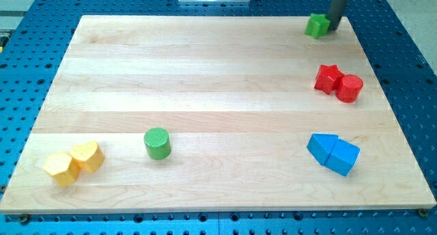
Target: Move the yellow blocks to the bottom left of the green star
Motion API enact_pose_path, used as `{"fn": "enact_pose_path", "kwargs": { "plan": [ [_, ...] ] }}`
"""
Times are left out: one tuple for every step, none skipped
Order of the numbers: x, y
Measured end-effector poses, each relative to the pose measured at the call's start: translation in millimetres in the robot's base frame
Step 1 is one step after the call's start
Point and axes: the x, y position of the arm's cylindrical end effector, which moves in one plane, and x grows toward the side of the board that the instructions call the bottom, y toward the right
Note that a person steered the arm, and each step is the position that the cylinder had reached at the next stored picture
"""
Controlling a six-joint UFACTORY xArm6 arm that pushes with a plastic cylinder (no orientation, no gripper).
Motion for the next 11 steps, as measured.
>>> {"fn": "enact_pose_path", "kwargs": {
  "plan": [
    [1.3, 12.0],
    [52.9, 15.3],
    [64.4, -53.9],
    [121.9, -138.7],
    [219.1, -139.5],
    [313.5, -144.3],
    [347.7, -216.4],
    [373.1, -334.1],
    [386.3, -467.7],
    [375.2, -532.2],
    [360.8, -492.6]
  ]
}}
